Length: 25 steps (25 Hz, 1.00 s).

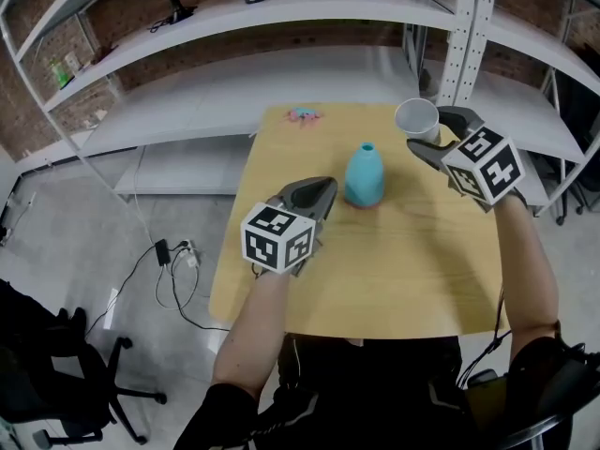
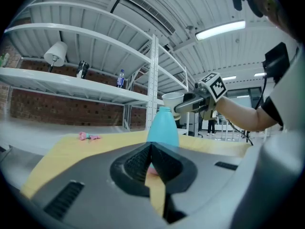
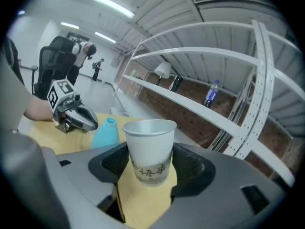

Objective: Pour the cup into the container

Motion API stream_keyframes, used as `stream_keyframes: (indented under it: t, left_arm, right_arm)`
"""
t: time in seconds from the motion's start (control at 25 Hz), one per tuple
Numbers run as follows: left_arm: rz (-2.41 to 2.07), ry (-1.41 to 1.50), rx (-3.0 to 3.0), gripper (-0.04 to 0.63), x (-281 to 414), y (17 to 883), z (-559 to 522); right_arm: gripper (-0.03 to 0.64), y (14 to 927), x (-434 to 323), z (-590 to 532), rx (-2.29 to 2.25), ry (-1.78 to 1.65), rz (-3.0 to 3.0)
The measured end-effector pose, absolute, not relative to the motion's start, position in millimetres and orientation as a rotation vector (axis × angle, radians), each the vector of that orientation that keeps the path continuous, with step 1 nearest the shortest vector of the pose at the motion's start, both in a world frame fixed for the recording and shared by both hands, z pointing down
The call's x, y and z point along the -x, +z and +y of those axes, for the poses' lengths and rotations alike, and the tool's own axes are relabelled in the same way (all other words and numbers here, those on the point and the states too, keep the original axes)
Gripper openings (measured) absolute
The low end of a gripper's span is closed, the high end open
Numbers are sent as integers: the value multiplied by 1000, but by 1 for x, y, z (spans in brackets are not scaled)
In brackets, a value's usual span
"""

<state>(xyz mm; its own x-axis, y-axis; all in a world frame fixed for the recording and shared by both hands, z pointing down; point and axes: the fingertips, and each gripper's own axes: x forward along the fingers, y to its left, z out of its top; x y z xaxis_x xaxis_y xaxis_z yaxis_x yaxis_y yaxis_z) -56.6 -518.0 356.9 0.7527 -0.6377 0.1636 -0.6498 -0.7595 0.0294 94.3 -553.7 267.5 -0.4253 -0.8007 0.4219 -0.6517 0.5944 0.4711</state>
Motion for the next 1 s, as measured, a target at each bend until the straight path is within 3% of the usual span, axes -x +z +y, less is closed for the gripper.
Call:
stream_keyframes:
  t: [0.48,1.0]
  left_arm:
    - [-1052,235,-2850,0,52,358,-520]
    - [-1054,248,-2841,0,49,360,-521]
  right_arm:
    - [288,325,-152,-569,-1383,299,-2496]
    - [288,368,-153,-574,-1373,327,-2438]
